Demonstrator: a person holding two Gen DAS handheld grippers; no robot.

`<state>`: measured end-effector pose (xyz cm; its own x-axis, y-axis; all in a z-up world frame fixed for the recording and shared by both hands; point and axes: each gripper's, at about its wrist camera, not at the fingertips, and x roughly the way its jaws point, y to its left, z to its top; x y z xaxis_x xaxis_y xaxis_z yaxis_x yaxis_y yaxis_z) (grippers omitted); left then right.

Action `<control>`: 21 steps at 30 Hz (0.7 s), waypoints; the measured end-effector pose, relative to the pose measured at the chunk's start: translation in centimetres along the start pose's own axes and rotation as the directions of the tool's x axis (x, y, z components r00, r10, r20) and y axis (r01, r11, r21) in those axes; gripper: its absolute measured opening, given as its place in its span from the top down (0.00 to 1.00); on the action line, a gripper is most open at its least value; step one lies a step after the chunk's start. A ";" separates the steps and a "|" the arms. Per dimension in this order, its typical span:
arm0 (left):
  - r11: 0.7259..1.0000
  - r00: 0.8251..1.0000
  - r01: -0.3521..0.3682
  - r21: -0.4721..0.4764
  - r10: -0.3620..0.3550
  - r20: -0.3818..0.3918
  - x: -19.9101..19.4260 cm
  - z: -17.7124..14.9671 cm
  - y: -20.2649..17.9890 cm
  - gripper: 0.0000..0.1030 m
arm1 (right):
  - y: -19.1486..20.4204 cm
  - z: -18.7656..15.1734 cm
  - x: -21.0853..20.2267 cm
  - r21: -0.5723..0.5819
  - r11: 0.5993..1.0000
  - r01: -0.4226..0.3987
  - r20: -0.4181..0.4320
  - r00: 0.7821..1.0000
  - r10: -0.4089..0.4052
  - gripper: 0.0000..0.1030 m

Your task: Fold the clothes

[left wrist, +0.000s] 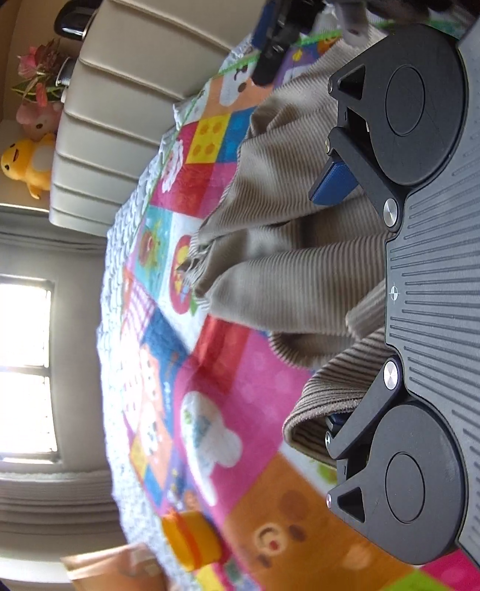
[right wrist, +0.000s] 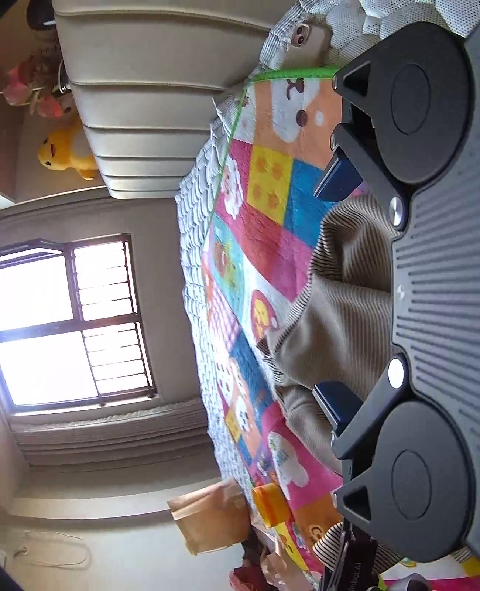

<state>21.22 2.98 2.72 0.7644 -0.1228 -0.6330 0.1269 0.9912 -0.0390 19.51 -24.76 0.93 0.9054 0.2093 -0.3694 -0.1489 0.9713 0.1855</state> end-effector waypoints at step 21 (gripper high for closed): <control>0.953 0.982 0.067 0.297 -0.010 -0.191 6.6 -0.1 -2.3 0.40 | -2.2 -5.5 4.2 0.206 0.977 -0.053 -0.103 0.992 0.076 0.00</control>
<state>25.86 -0.14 -1.44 0.6281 -0.1207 -0.7687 0.3601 0.9208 0.1496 21.42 -25.40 -6.03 0.8459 0.2928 -0.4458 -0.1120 0.9147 0.3882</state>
